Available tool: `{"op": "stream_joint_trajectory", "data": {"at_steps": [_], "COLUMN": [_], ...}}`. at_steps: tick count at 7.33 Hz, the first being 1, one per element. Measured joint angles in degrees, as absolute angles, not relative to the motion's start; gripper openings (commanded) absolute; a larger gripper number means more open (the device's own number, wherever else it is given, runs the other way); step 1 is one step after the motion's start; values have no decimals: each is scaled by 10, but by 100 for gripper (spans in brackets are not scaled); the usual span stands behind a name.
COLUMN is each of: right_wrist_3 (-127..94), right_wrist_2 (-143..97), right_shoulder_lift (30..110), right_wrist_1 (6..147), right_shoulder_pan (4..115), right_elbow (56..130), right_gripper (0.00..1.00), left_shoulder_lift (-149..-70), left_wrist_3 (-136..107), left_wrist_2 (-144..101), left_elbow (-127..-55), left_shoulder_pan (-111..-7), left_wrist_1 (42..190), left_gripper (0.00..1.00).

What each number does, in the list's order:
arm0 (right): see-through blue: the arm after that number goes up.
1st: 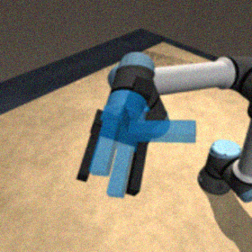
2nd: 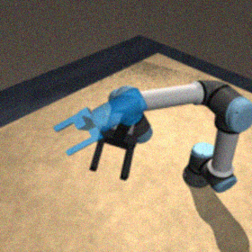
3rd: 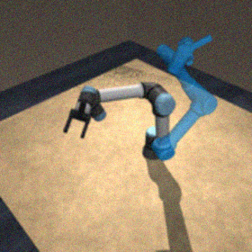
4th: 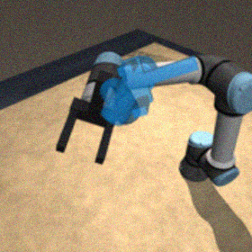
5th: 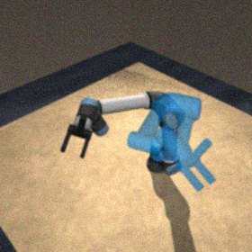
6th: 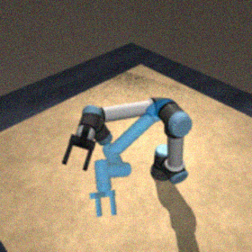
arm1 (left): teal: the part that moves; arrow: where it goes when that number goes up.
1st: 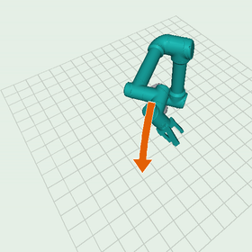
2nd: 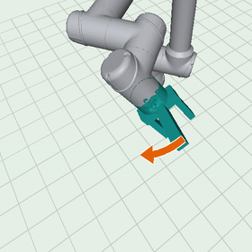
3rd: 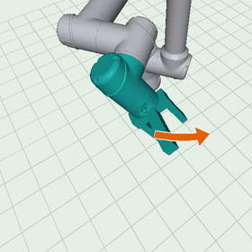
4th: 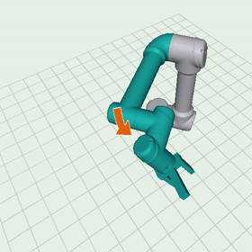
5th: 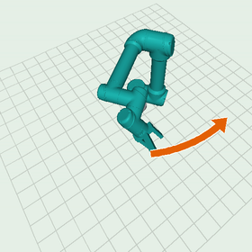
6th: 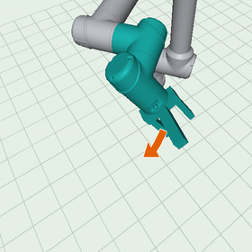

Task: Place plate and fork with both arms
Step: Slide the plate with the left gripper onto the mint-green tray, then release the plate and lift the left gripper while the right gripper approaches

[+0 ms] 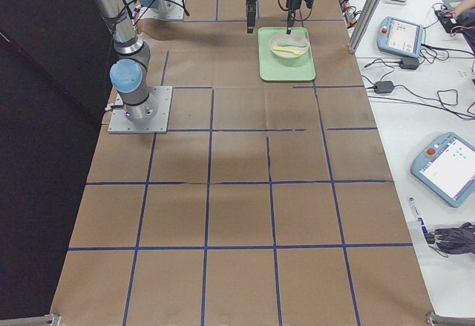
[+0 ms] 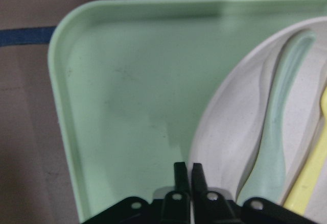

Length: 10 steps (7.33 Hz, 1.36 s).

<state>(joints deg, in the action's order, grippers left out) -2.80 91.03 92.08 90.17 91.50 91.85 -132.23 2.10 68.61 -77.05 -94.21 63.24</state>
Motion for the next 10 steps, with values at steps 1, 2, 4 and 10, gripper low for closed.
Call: {"op": "stream_joint_trajectory", "data": {"at_steps": [1, 2, 4, 10], "right_wrist_3": [-28, -29, -28, -29], "right_wrist_2": [911, 911, 909, 910], "right_shoulder_lift": [921, 920, 917, 901], "right_wrist_1": [901, 900, 899, 905], "right_shoulder_pan": [915, 915, 916, 917], "right_elbow": [918, 916, 914, 913], "right_gripper": [100, 100, 100, 100], "left_shoulder_lift": [-1323, -1322, -1313, -1054], "left_wrist_3": [16, 14, 7, -2], "left_wrist_2": [687, 687, 687, 826], "left_elbow": [-770, -770, -770, -786], "left_shoulder_pan": [-943, -944, -945, -938], "left_wrist_1": [634, 636, 646, 944], "left_gripper": [54, 89, 99, 99]}}
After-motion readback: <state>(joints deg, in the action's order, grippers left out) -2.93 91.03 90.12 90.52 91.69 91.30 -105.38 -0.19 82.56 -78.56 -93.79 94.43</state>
